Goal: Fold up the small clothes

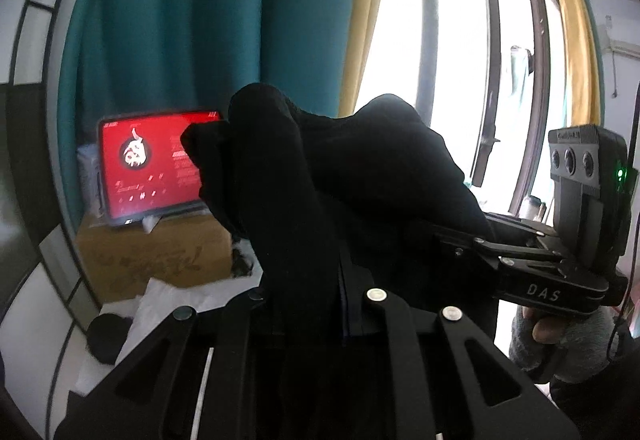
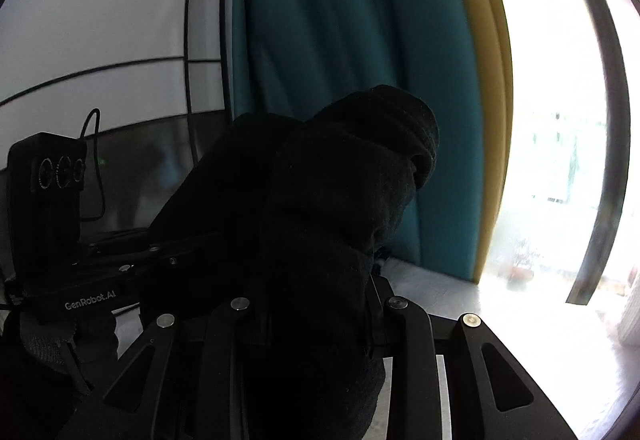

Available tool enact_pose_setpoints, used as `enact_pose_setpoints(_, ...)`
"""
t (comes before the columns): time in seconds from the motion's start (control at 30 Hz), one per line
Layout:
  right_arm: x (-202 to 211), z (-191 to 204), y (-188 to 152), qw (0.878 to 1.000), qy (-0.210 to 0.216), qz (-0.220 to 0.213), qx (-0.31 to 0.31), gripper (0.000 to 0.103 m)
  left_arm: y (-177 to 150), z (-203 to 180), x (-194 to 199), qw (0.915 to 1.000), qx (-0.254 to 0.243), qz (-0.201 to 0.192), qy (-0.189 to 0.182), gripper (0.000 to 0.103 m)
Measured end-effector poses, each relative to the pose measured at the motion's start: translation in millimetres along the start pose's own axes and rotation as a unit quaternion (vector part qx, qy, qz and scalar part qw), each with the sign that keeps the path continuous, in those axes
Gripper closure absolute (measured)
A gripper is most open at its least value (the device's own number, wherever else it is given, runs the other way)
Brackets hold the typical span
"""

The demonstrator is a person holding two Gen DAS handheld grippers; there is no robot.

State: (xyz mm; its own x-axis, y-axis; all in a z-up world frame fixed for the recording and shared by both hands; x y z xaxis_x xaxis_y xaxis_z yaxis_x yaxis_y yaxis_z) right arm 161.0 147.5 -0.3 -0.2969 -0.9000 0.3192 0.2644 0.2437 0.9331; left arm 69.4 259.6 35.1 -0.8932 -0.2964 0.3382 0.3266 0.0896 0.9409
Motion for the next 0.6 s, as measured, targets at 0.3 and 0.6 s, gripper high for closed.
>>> enact_pose_setpoints(0.3, -41.5, -7.8, -43.6, 0.998, -0.019, 0.047, -0.046, 0.072, -39.3, 7.7, -54.1, 0.9973, -0.012, 0.072, -0.012, 0.089)
enact_pose_setpoints(0.6, -91.6, -75.8, -112.4, 0.986, -0.033, 0.109, -0.123, 0.072, -75.7, -1.1, -117.3, 0.9884, -0.052, 0.143, 0.008, 0.089)
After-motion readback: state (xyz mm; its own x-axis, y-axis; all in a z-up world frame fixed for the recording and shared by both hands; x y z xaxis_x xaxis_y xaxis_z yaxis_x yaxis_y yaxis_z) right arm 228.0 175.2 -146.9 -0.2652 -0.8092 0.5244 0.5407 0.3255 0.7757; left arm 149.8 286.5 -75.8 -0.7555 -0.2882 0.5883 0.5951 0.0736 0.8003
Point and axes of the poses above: each gripper's, at about its wrist camera, not at the fingertips, and x roughly against the way its jaws point, z to its left, y to its top, the point moved 3 cm from there along -x, roughly the way its jaws point, and after that the axes turned 14 degrees about y, right-handed, at the moved point
